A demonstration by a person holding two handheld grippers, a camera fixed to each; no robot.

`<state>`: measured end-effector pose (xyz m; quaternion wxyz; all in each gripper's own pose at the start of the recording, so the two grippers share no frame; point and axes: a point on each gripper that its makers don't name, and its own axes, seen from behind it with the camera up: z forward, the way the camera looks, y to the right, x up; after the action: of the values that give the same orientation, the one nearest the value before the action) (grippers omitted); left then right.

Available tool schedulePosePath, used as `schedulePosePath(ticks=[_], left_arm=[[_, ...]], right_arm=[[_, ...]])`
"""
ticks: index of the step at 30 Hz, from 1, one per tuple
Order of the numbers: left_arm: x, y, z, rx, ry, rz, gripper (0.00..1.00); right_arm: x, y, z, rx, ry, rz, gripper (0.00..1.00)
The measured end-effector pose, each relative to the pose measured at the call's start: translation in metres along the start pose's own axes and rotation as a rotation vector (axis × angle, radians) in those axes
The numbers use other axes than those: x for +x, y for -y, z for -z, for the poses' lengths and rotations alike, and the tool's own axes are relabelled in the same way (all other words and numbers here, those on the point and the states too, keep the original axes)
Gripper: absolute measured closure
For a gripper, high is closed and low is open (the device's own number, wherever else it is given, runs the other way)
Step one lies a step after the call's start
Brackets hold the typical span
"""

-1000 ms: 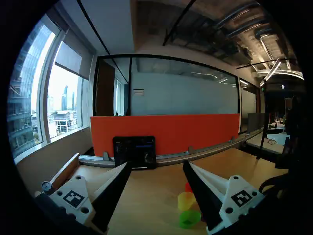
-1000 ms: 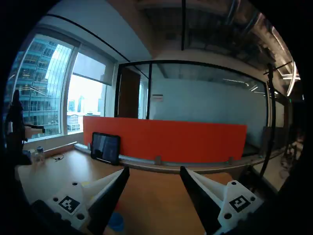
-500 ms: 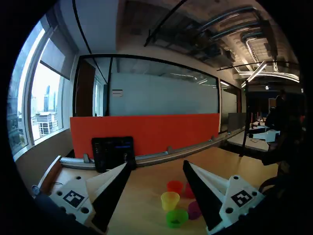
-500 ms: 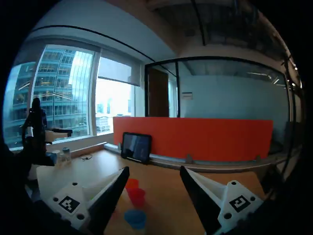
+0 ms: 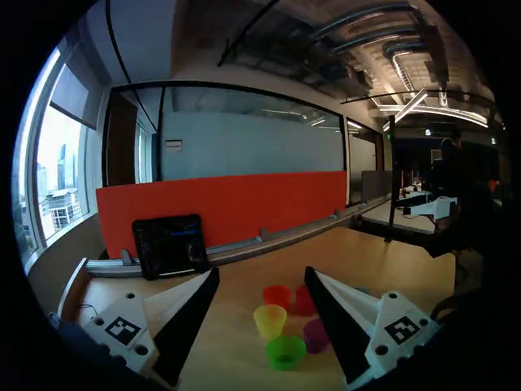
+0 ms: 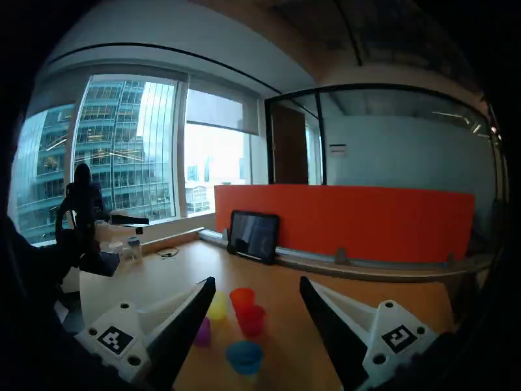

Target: Pour water

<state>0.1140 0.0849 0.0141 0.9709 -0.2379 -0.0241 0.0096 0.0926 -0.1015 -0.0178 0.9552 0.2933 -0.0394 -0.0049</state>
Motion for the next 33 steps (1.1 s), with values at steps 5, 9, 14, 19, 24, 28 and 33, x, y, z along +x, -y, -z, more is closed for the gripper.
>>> schedulePosePath(ticks=[5, 9, 14, 19, 24, 28, 33], left_arm=[[-0.018, -0.002, -0.003, -0.022, 0.037, -0.011, 0.03], [-0.034, -0.005, -0.008, -0.04, 0.064, -0.014, 0.03], [-0.055, -0.008, -0.014, -0.058, 0.105, -0.017, 0.03], [-0.077, -0.012, -0.017, -0.076, 0.146, -0.028, 0.03], [-0.099, -0.015, -0.02, -0.093, 0.184, -0.035, 0.03], [-0.117, -0.018, -0.021, -0.106, 0.216, -0.029, 0.03], [-0.141, -0.021, -0.021, -0.124, 0.264, -0.024, 0.03]], right_arm=[[-0.016, 0.001, -0.005, 0.016, 0.044, 0.01, 0.0], [-0.031, 0.002, -0.009, 0.029, 0.077, 0.024, 0.0], [-0.054, 0.004, -0.013, 0.046, 0.124, 0.039, 0.0], [-0.077, 0.006, -0.016, 0.061, 0.168, 0.054, 0.0], [-0.099, 0.008, -0.021, 0.072, 0.209, 0.065, 0.0], [-0.115, 0.01, -0.025, 0.084, 0.235, 0.062, 0.0], [-0.134, 0.011, -0.029, 0.096, 0.267, 0.059, 0.0]])
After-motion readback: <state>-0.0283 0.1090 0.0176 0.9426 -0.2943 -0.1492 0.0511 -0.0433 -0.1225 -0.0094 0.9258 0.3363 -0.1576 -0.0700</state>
